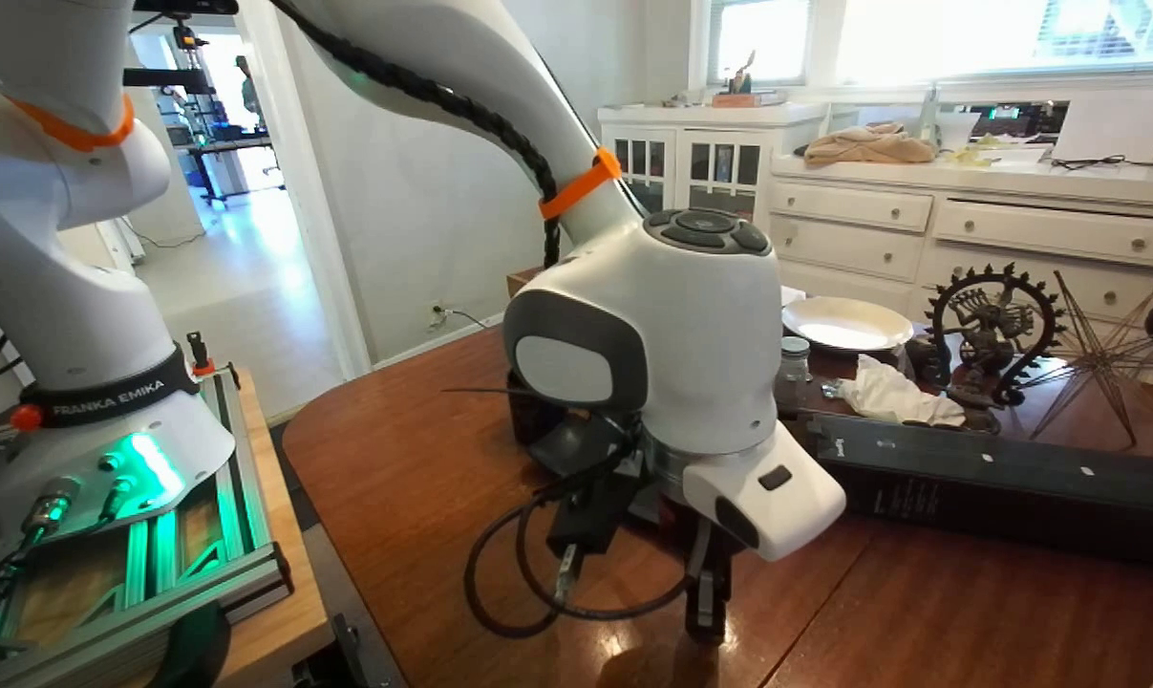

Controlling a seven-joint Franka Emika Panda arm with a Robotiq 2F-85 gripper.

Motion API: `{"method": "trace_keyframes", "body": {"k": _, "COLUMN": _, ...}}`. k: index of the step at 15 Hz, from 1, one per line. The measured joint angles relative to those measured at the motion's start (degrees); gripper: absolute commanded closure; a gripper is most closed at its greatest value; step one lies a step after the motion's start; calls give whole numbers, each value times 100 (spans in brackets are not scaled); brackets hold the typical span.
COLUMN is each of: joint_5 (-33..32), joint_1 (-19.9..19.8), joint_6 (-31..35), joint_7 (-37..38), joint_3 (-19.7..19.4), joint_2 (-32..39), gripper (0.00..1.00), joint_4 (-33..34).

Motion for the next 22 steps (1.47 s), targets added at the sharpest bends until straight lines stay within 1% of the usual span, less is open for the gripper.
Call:
{"method": "trace_keyframes", "body": {"k": 3, "joint_5": 117, "joint_1": -37, "joint_6": 0, "joint_7": -5, "joint_3": 113, "joint_2": -79, "gripper": 92, "joint_4": 13}}
{"method": "trace_keyframes", "body": {"k": 8, "joint_5": 269, "joint_1": -48, "joint_6": 0, "joint_7": -9, "joint_3": 194, "joint_2": -124, "gripper": 92, "joint_4": 14}}
{"method": "trace_keyframes", "body": {"k": 22, "joint_5": 291, "joint_1": -16, "joint_6": 0, "joint_7": -9, "joint_3": 272, "joint_2": -105, "gripper": 92, "joint_4": 7}}
